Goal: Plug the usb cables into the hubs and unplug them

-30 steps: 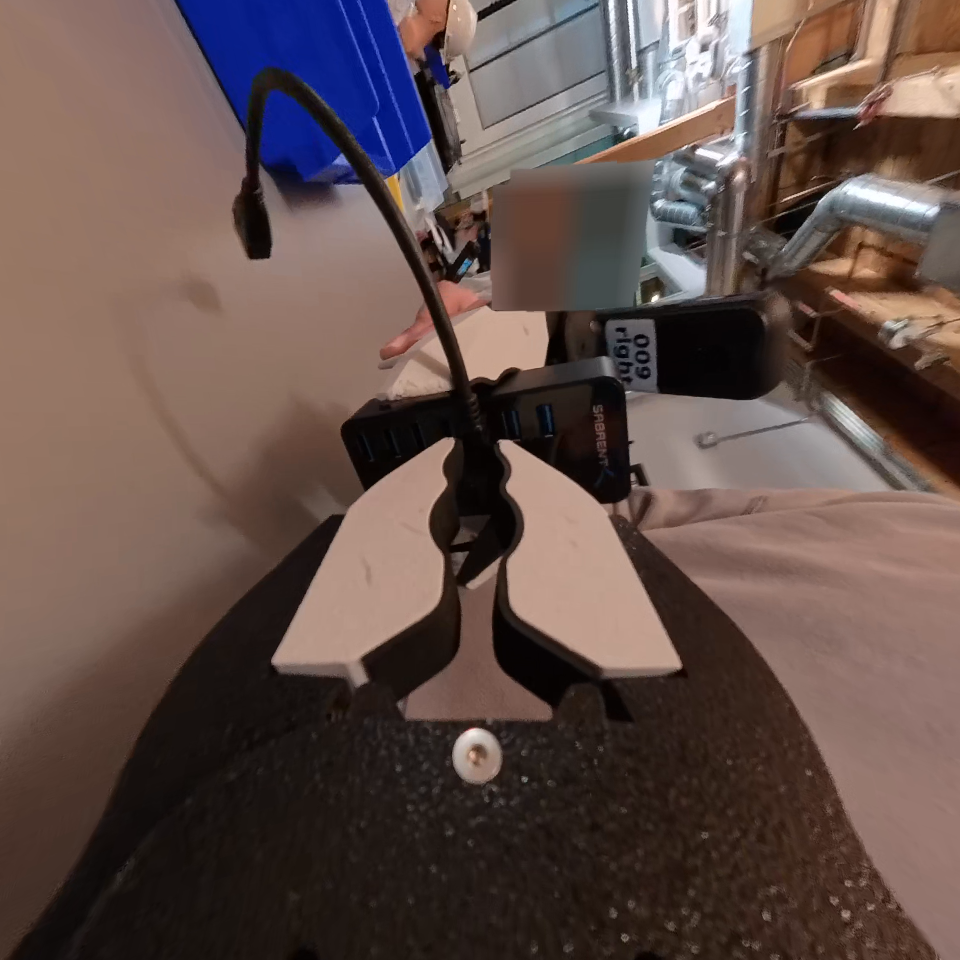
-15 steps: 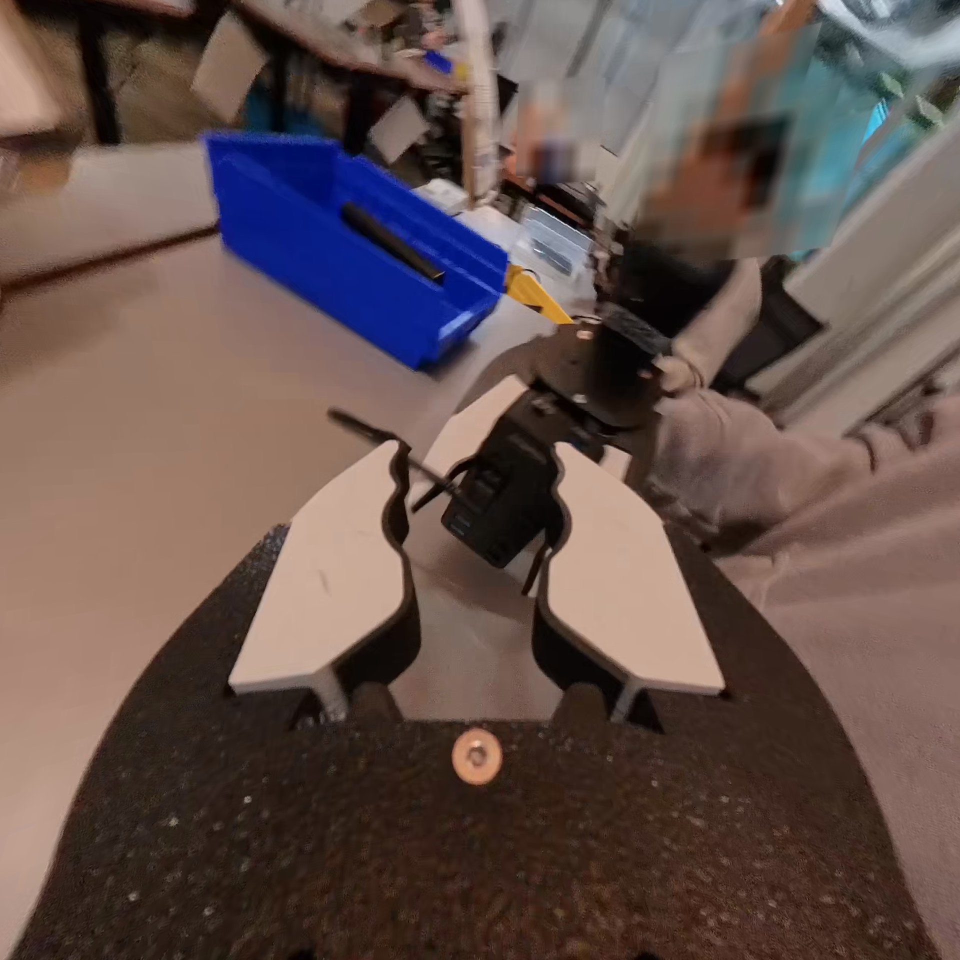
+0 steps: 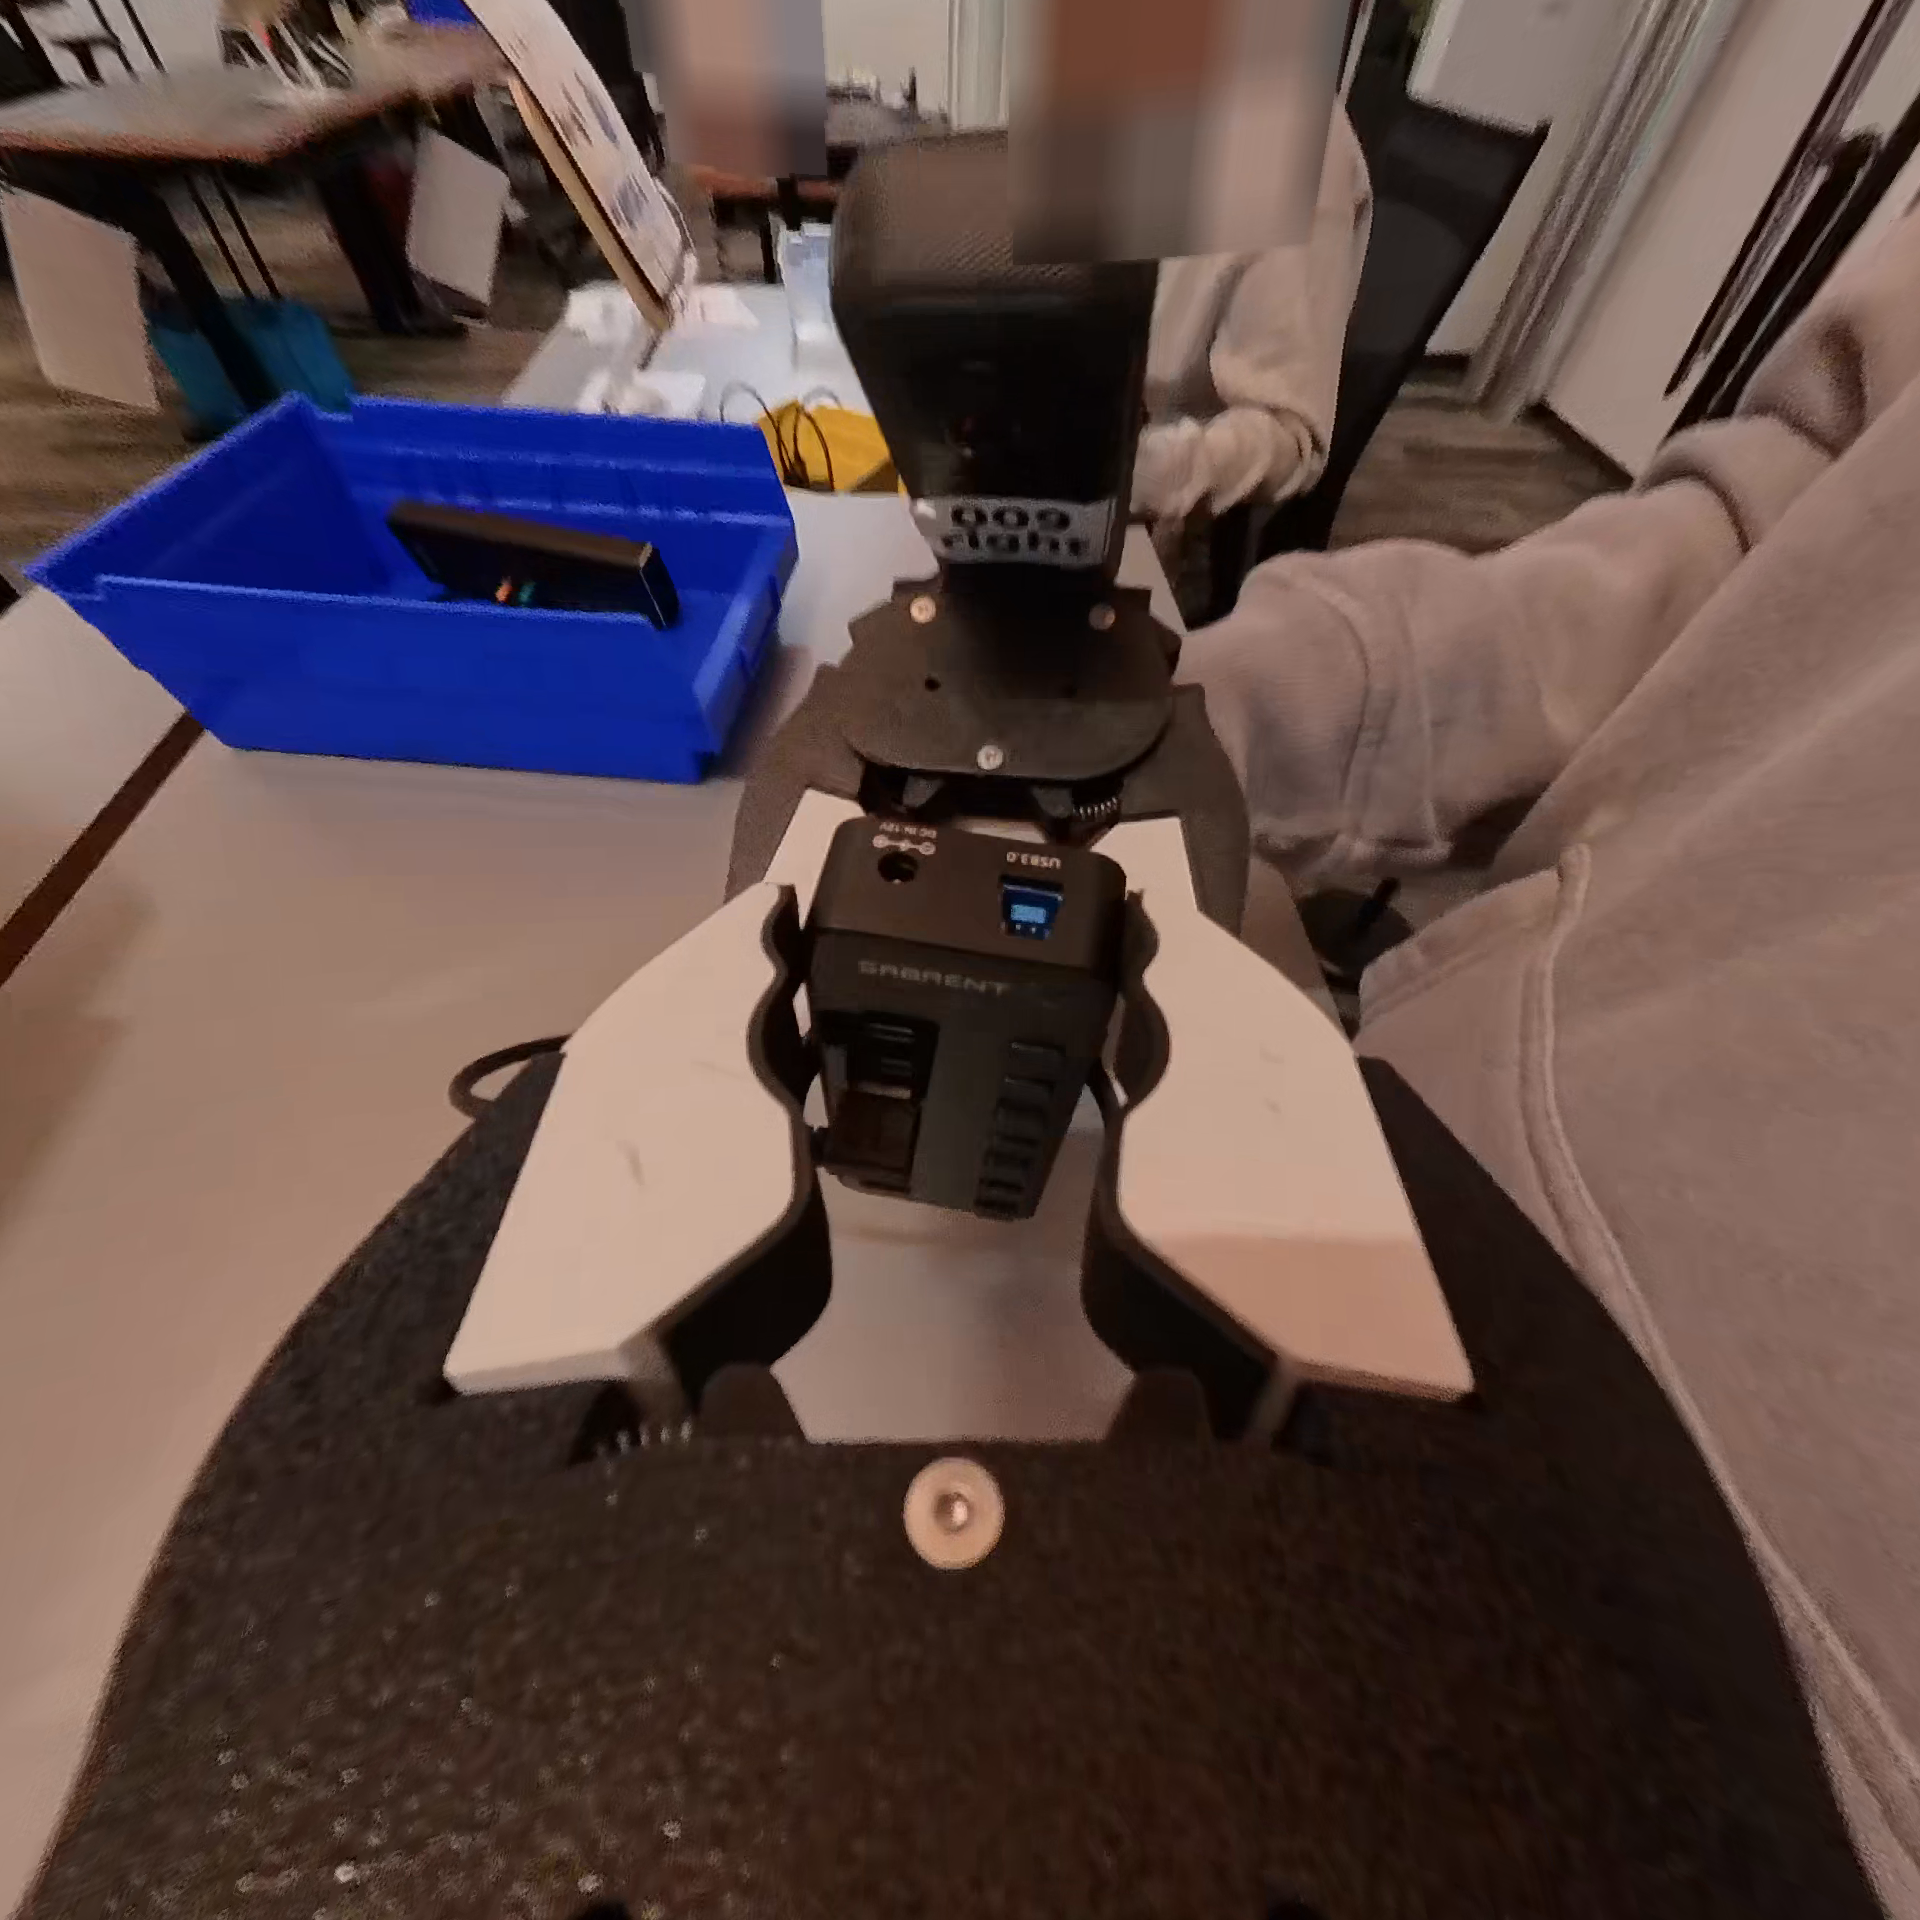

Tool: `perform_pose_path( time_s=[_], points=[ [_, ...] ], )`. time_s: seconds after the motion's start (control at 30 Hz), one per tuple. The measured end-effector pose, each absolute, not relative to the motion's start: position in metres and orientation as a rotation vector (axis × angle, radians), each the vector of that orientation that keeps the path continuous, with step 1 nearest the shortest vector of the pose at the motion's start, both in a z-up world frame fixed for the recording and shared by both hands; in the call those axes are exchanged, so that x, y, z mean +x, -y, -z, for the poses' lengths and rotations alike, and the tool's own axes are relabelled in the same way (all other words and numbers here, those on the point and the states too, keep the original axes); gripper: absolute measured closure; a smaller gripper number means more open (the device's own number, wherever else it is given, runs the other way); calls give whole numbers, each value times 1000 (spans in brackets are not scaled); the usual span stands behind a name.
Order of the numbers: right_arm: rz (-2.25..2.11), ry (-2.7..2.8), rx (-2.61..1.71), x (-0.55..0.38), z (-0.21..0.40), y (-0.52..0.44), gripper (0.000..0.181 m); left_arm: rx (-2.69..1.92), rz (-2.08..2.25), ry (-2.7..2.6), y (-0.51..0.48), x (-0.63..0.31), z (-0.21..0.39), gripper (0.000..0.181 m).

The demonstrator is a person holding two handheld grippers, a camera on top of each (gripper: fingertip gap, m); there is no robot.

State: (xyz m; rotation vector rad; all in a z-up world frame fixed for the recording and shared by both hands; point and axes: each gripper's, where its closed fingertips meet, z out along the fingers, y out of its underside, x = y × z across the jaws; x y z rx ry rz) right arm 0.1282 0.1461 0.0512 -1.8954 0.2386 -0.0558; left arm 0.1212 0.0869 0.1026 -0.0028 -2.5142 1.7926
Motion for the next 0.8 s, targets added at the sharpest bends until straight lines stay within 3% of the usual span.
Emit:
perform_pose_path(
  time_s=[0.17, 0.23, 0.33, 0.7, 0.8],
  points=[
    [-14, -299, -1755, 131, -67, -144, 104, 3, -1921, 2437, -95, 124, -120, 124],
    [-32, -316, -1727, 130, -69, -147, 95, 31, -1925, 2429, -98, 126, -118, 124],
    [10, -294, -1692, 132, -74, -151, 108, 82, -1930, 2384, -99, 126, -115, 124],
    [44, -269, -1794, 129, -64, -150, 109, 115, -1827, 2414, -102, 122, -109, 123],
    [46, -301, -1774, 132, -66, -145, 109, 150, -1841, 2467, -112, 127, -121, 114]
  ],
)
